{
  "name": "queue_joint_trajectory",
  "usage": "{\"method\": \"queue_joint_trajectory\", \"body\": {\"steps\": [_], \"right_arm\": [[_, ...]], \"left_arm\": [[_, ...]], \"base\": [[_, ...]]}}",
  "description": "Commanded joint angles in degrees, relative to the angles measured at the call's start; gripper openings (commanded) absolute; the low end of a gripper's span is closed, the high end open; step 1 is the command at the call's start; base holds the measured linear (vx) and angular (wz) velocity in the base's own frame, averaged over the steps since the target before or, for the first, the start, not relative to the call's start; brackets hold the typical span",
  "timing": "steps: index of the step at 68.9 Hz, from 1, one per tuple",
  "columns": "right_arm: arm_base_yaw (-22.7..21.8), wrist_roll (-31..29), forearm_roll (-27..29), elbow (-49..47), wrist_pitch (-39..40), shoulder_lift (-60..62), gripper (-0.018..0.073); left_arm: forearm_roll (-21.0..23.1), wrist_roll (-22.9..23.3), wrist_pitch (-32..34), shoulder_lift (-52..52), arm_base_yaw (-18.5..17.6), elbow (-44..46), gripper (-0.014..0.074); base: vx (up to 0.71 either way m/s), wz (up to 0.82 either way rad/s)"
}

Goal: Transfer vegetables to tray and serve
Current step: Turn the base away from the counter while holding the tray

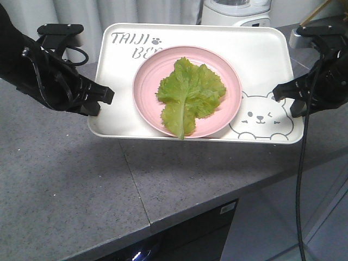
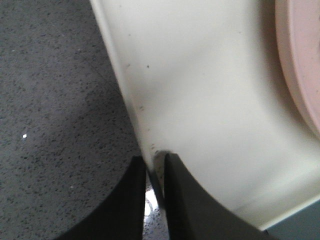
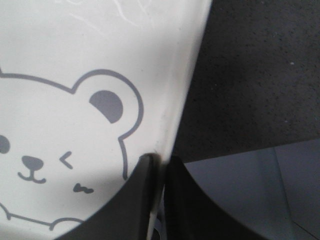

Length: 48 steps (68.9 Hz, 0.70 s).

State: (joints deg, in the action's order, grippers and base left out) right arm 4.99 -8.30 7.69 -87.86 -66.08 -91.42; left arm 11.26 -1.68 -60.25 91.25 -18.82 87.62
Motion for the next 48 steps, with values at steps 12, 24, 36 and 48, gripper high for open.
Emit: {"method": "queue_joint_trajectory", "body": {"steps": [12,24,36,48], "right_arm": [[1.5,-2.3,11.2,-1.5,3.4,2.8,-0.0008],[1.5,-2.3,11.2,-1.5,3.4,2.8,-0.0008],[1.5,-2.3,11.2,-1.5,3.4,2.8,-0.0008],[1.5,-2.3,11.2,-1.5,3.4,2.8,-0.0008]], "left_arm": [[11.0,-1.7,6.5,-2.6,-2.0,1.9,-0.0006],[11.0,-1.7,6.5,-2.6,-2.0,1.9,-0.0006],[11.0,-1.7,6.5,-2.6,-2.0,1.9,-0.0006],[11.0,-1.7,6.5,-2.6,-2.0,1.9,-0.0006]], "base": [[-0.01,-0.25],[-0.01,-0.26],[-0.01,-0.27],[-0.01,-0.27]]}}
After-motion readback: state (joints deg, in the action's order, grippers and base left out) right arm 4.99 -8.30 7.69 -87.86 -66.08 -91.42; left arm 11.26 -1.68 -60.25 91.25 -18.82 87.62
